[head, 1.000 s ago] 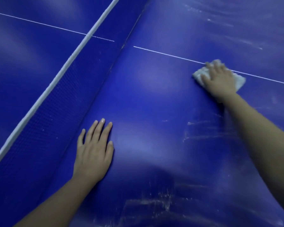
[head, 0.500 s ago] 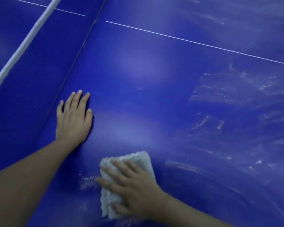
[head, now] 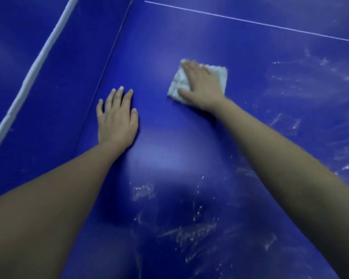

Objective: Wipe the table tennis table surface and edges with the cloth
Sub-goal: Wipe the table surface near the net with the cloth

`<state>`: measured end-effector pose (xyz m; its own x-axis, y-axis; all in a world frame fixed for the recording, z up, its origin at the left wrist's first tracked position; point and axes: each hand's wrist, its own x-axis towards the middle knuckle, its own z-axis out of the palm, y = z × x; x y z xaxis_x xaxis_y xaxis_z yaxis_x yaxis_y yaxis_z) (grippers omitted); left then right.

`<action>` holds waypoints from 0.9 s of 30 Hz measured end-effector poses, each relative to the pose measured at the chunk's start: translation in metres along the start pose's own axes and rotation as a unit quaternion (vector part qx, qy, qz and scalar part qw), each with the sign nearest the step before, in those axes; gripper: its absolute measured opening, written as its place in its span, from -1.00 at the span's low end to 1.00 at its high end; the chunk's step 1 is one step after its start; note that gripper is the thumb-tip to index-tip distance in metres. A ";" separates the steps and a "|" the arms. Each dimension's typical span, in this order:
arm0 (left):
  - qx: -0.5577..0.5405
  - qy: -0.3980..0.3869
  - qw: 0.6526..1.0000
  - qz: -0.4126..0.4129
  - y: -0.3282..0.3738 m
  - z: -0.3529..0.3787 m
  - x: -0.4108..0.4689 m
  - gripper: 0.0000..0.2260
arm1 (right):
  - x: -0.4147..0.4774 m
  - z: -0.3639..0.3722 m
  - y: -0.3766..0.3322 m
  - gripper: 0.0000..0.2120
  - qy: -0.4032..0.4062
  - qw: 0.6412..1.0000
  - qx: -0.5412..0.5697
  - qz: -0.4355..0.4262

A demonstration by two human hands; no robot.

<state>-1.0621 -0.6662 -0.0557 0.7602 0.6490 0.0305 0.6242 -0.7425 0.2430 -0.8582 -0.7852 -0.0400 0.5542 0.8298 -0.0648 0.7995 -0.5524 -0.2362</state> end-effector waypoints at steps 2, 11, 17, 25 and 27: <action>0.000 0.000 1.000 -0.001 -0.001 0.001 0.000 -0.56 | -0.054 0.010 -0.045 -0.29 -0.012 0.996 0.002 -0.093; 0.006 -0.017 1.000 0.010 -0.001 0.002 -0.001 -0.55 | -0.257 0.054 -0.150 -0.26 -0.141 0.945 0.095 -0.281; 0.013 -0.017 1.000 0.018 -0.001 0.003 -0.002 -0.55 | -0.210 0.033 -0.080 -0.25 -0.013 0.993 0.052 0.104; 0.025 -0.023 0.999 0.029 -0.002 0.003 -0.001 -0.54 | -0.247 0.068 -0.225 -0.24 -0.025 0.994 0.100 0.037; 0.028 -0.020 0.999 0.031 -0.002 0.003 0.000 -0.55 | -0.268 0.082 -0.269 -0.21 -0.036 0.992 0.120 0.006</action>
<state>-1.0635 -0.6651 -0.0592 0.8039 0.5947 0.0054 0.5833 -0.7903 0.1874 -1.2404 -0.8526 -0.0387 0.5394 0.8311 -0.1354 0.7099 -0.5353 -0.4577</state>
